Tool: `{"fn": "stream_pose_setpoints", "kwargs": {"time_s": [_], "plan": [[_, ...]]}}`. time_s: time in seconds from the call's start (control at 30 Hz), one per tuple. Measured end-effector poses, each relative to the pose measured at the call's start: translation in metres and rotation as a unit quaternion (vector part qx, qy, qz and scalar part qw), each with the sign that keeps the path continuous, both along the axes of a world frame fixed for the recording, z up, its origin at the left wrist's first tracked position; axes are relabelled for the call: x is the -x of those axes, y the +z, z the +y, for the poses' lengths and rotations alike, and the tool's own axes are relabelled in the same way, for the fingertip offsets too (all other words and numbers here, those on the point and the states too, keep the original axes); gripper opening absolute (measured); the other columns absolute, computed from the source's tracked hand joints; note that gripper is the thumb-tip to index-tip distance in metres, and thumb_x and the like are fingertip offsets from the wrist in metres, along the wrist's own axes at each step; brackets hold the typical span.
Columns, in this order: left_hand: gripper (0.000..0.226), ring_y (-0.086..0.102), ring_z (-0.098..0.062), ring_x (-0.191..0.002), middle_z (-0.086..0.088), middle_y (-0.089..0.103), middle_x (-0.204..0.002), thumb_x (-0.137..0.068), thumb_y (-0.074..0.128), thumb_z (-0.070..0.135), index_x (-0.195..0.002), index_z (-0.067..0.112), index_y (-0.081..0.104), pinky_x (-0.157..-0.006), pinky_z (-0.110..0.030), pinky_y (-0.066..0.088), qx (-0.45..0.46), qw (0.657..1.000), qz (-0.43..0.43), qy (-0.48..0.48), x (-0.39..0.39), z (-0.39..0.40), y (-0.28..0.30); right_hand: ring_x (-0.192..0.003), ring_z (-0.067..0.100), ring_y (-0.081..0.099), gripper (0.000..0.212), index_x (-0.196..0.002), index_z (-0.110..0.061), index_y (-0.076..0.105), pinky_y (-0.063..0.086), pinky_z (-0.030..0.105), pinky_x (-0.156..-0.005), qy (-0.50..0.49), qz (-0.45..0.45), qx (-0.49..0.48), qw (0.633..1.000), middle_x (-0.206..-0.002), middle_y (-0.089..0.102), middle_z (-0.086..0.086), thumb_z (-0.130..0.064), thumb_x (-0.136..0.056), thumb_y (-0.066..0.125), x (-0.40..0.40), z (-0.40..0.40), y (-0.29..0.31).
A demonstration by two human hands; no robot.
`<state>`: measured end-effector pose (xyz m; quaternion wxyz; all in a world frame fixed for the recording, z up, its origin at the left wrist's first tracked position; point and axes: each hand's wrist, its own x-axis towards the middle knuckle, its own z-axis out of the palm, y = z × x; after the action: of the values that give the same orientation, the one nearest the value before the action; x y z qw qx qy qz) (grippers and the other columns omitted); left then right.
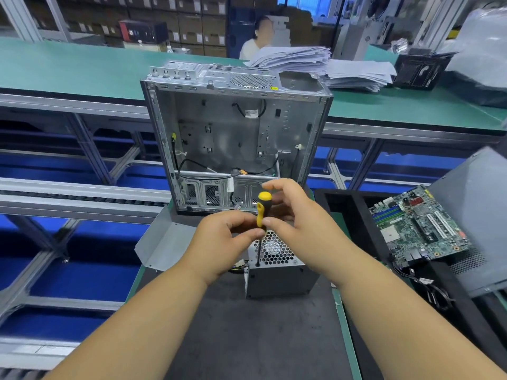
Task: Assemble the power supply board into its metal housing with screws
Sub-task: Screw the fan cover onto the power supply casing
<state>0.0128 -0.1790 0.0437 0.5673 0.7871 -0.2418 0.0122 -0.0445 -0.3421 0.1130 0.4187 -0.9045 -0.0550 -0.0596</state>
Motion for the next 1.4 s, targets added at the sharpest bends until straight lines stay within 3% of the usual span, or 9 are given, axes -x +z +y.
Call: {"fn": "stream_pose_setpoints", "kwargs": {"time_s": [0.17,0.27,0.37,0.57,0.83,0.97,1.07,1.17,1.4], "plan": [[0.028,0.066,0.005,-0.090,0.018,0.074,-0.091,-0.085,0.073,0.004,-0.090,0.031,0.073,-0.079,-0.010,0.048,0.047,0.996,0.047,-0.060,0.004,0.003,-0.004,-0.105,0.000,0.063,0.049,-0.126,-0.041,0.050,0.049,0.029,-0.097,0.032,0.007,-0.036,0.999,-0.111,0.068,-0.019,-0.005,-0.094,0.059,0.006,0.005,-0.006],[0.017,0.066,-0.002,-0.092,0.011,0.072,-0.096,-0.086,0.071,0.017,-0.099,0.028,0.069,-0.083,-0.017,0.051,0.048,0.994,0.075,-0.063,0.007,0.005,-0.012,-0.099,0.005,0.063,0.041,-0.114,-0.043,0.051,0.051,0.033,-0.091,0.022,-0.009,-0.018,1.000,-0.102,0.068,-0.019,-0.010,-0.093,0.061,0.005,0.007,-0.009],[0.024,0.059,-0.002,-0.086,0.004,0.063,-0.095,-0.083,0.067,0.037,-0.100,0.021,0.061,-0.079,-0.017,0.048,0.028,0.987,0.156,-0.015,0.006,0.014,-0.028,-0.094,0.010,0.066,0.036,-0.107,-0.039,0.051,0.054,0.037,-0.088,0.036,-0.013,-0.021,0.999,-0.097,0.070,-0.015,-0.009,-0.092,0.063,0.004,0.005,-0.010],[0.020,0.064,-0.006,-0.072,0.007,0.072,-0.088,-0.095,0.059,0.038,-0.088,0.021,0.066,-0.073,-0.030,0.045,-0.037,0.935,0.352,0.020,0.014,0.012,-0.051,-0.095,0.006,0.070,0.034,-0.100,-0.028,0.063,0.057,0.022,-0.080,0.069,0.011,-0.097,0.993,-0.094,0.074,-0.009,0.002,-0.086,0.066,-0.003,-0.001,-0.012],[0.010,0.063,-0.011,-0.076,0.009,0.068,-0.071,-0.087,0.072,0.029,-0.081,0.021,0.071,-0.060,-0.022,0.039,0.007,0.924,0.368,0.104,0.026,-0.004,-0.049,-0.084,0.018,0.069,0.028,-0.082,-0.028,0.055,0.057,0.047,-0.081,0.035,-0.014,-0.096,0.995,-0.085,0.072,-0.006,-0.012,-0.078,0.078,-0.003,0.005,-0.021],[0.010,0.057,-0.015,-0.074,0.003,0.063,-0.073,-0.087,0.072,0.021,-0.077,0.018,0.069,-0.072,-0.027,0.043,-0.014,0.930,0.348,0.113,0.024,-0.009,-0.044,-0.068,0.008,0.057,0.041,-0.078,-0.026,0.040,0.050,0.020,-0.062,-0.060,-0.066,-0.054,0.995,-0.079,0.064,-0.012,-0.029,-0.077,0.081,0.003,0.010,-0.030],[0.012,0.056,-0.015,-0.075,0.002,0.063,-0.074,-0.086,0.072,0.022,-0.076,0.018,0.069,-0.073,-0.027,0.043,-0.034,0.926,0.353,0.126,0.022,-0.011,-0.043,-0.065,0.010,0.050,0.041,-0.077,-0.025,0.034,0.039,0.019,-0.054,-0.107,-0.094,0.002,0.990,-0.072,0.054,-0.010,-0.031,-0.084,0.074,0.002,0.012,-0.032],[0.008,0.057,-0.014,-0.079,0.003,0.064,-0.079,-0.087,0.072,0.024,-0.081,0.020,0.068,-0.073,-0.026,0.042,-0.039,0.918,0.374,0.127,0.021,-0.012,-0.041,-0.071,0.015,0.053,0.029,-0.087,-0.025,0.039,0.043,0.029,-0.061,-0.043,-0.072,0.043,0.996,-0.075,0.052,-0.007,-0.030,-0.090,0.067,-0.002,0.010,-0.028],[0.008,0.054,-0.015,-0.078,0.002,0.063,-0.085,-0.088,0.070,0.029,-0.083,0.025,0.066,-0.075,-0.026,0.040,-0.046,0.913,0.381,0.138,0.021,-0.014,-0.045,-0.085,0.009,0.066,0.019,-0.096,-0.037,0.056,0.056,0.038,-0.085,0.030,0.046,-0.077,0.995,-0.093,0.068,-0.010,-0.023,-0.091,0.069,-0.011,-0.001,-0.013]]}}
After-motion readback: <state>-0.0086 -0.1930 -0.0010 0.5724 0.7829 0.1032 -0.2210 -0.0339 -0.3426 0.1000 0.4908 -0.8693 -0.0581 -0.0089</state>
